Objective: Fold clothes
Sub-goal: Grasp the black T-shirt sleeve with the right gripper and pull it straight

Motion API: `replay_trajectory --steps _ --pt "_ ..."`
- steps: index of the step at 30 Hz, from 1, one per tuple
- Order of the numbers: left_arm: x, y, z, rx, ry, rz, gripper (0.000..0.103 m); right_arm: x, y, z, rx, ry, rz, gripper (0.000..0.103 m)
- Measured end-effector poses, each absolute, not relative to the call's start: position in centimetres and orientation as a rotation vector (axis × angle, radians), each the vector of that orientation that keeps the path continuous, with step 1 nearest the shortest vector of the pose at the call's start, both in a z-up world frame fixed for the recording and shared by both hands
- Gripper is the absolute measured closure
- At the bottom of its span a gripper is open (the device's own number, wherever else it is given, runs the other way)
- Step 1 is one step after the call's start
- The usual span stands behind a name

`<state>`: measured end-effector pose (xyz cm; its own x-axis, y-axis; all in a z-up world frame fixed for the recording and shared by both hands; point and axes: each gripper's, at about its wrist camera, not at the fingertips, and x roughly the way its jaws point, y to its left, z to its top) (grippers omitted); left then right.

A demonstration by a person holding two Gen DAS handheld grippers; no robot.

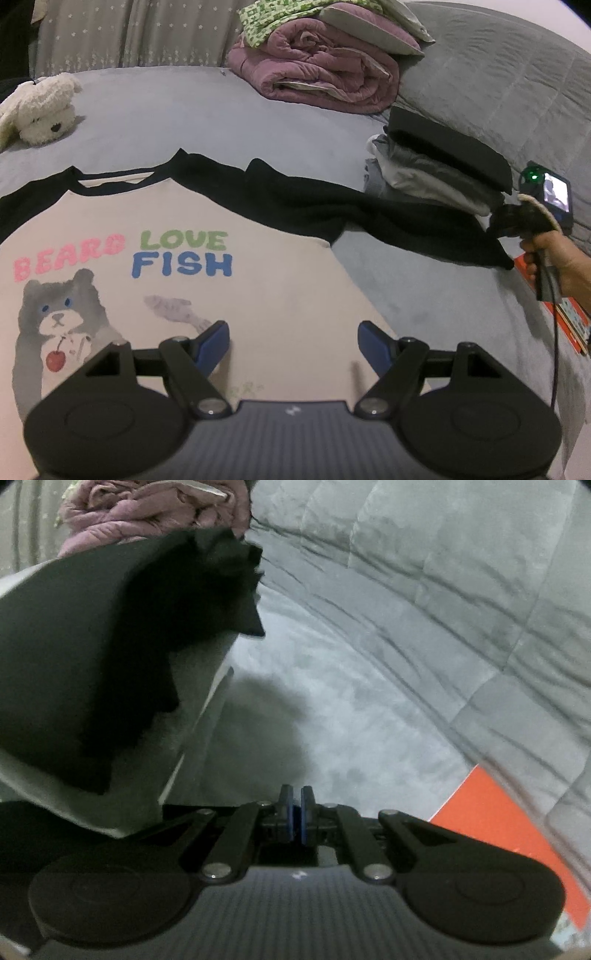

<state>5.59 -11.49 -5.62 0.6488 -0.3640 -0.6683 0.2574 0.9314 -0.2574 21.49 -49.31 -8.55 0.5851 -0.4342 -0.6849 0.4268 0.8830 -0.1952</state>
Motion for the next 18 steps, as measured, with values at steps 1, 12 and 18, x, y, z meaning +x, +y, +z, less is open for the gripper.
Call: replay_trajectory --steps 1,12,18 --pt "5.6 -11.5 -5.7 -0.144 0.791 -0.356 0.025 21.6 -49.3 -8.8 -0.009 0.804 -0.504 0.098" --pt "5.6 -11.6 -5.5 -0.145 0.776 -0.355 0.025 18.0 -50.5 -6.6 0.184 0.724 -0.466 0.061" --pt "5.7 -11.8 -5.6 -0.132 0.736 -0.348 0.026 13.8 -51.2 -6.1 0.443 0.681 -0.446 0.061"
